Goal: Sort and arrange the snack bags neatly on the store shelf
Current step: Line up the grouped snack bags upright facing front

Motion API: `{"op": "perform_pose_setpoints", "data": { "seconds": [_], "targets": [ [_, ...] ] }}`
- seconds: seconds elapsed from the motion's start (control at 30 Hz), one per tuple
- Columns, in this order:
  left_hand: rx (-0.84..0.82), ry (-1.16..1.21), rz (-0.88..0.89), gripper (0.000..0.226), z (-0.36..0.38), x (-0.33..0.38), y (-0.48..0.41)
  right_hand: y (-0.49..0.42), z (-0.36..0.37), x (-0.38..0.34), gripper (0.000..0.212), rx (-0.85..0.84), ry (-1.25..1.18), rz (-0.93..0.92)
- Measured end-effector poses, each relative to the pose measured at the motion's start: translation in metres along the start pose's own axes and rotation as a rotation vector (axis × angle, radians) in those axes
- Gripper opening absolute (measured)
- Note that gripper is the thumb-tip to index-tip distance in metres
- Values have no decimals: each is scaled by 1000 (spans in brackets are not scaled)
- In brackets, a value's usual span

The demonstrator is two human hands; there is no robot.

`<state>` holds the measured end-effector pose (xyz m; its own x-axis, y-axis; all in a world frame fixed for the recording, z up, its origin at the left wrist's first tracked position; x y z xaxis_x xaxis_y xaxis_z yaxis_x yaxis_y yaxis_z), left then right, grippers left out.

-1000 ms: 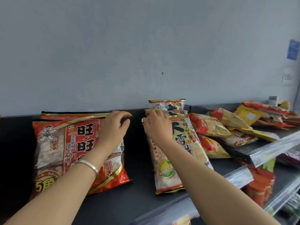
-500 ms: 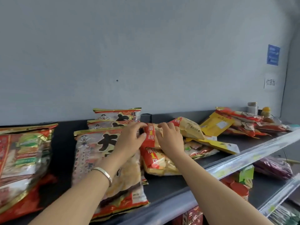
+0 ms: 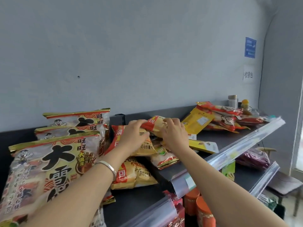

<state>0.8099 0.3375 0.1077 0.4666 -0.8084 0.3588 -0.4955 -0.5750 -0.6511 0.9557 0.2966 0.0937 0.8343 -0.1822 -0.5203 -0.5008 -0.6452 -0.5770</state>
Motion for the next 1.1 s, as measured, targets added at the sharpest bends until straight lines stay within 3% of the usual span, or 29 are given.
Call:
{"op": "perform_pose_setpoints", "data": {
  "seconds": [0.3, 0.47, 0.7, 0.83, 1.1],
  "targets": [
    [-63, -58, 166, 40, 64, 30, -48, -62, -13, 85, 38, -18, -8, 116],
    [-76, -263, 251, 36, 96, 58, -73, -91, 21, 137, 40, -336, 17, 149],
    [-182, -440, 146, 31, 160, 82, -111, -124, 44, 182, 46, -578, 23, 20],
    [-213, -533, 74, 32, 185, 87, -127, -140, 47, 202, 47, -609, -29, -33],
    [-550, -829, -48, 52, 211, 50, -142, -167, 64, 192, 44, -585, -127, -136]
  ]
}}
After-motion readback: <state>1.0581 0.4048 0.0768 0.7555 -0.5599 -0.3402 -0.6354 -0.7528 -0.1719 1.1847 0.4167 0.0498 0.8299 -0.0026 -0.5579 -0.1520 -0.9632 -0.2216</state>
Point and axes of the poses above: each hand's wrist, its own y-axis away from the middle knuckle, its own z-axis out of the palm, x = y × z, the point moved 10 cm from there along -y, towards the middle knuckle, and after that the axes turned 8 degrees about z, right-handed, at the moved point
